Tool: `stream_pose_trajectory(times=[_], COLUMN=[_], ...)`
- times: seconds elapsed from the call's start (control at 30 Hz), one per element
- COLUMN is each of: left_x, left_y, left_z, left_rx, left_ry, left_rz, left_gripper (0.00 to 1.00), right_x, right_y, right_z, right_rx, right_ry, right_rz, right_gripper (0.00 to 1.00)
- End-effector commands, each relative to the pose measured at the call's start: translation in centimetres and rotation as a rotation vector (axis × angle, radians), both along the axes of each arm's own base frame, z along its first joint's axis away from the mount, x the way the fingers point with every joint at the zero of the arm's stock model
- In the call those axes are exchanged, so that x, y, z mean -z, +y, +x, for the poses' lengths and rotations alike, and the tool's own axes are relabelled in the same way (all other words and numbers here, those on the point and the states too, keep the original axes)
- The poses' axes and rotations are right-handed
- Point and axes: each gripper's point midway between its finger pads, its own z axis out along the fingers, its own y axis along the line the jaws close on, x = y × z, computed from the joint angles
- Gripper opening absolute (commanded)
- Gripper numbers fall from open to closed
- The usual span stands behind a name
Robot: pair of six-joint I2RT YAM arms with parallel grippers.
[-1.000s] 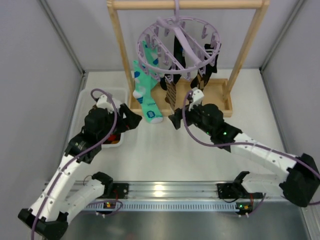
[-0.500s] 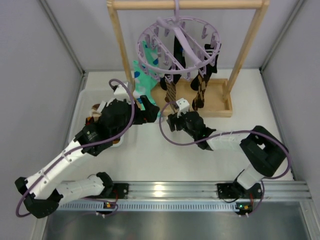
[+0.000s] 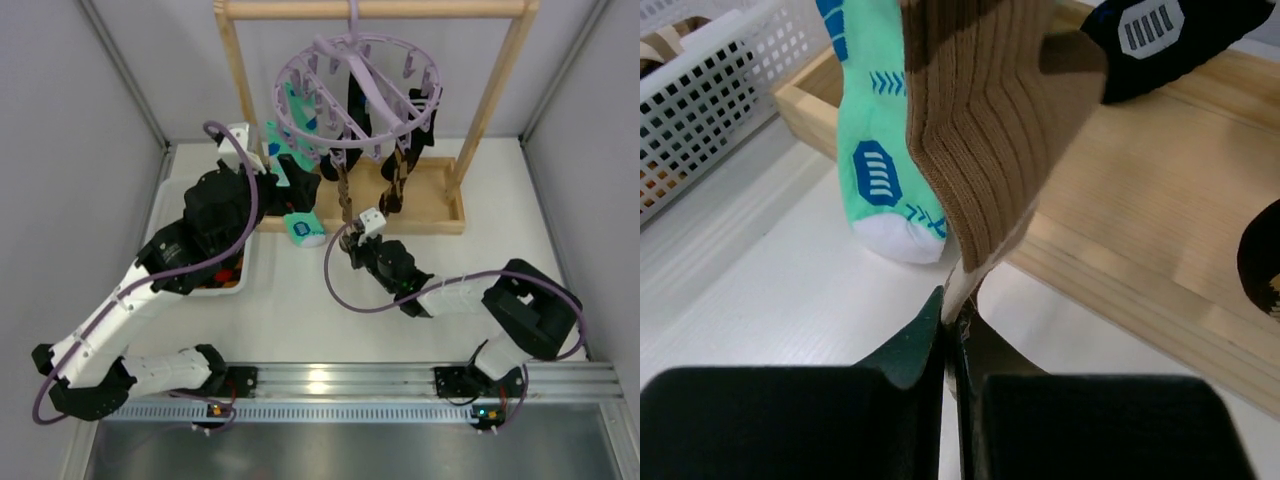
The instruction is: Remove the socks clipped to the hanger
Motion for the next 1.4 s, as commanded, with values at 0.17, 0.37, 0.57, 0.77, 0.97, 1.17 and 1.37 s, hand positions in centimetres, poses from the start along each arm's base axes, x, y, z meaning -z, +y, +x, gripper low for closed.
stream_pose_trajectory(times=[0.17, 0.37, 0.57, 0.77, 0.97, 1.17, 1.37], left_x=[-1.3, -1.4, -0.9, 0.2, 1.0, 0.8, 1.0], left_y=[-5.0, -5.5, -5.3, -6.8, -6.9, -6.8, -7.1], left_z=[1.9, 2.0, 3.6, 5.0, 6.5, 8.1, 9.0], left_rx=[0.001, -0.097, -0.182, -0.172, -0.169, -0.154, -0.121], left_ry=[-0.078, -0.111, -0.120, -0.107, -0.078, -0.092, -0.103], left_rz=[0.192, 0.291, 0.383, 0.414, 0.379, 0.353, 0.313], left_gripper=[0.99, 0.99, 0.98, 0.95, 0.89, 0.89, 0.77], right_x=[-5.0, -5.1, -5.4, -5.6, -6.4, -6.6, -6.0], right_y=[1.9, 2.9, 3.7, 4.3, 4.9, 5.6, 6.1], right_z=[-3.2, -4.6, -6.0, -7.3, -8.3, -9.6, -10.1], right_rx=[0.089, 0.062, 0.008, -0.039, -0.102, -0.184, -0.215], right_ry=[-0.102, -0.095, -0.079, -0.061, -0.058, -0.071, -0.066], right_rz=[0.045, 0.044, 0.079, 0.123, 0.165, 0.182, 0.174], right_gripper=[0.00, 0.00, 0.00, 0.00, 0.00, 0.00, 0.00])
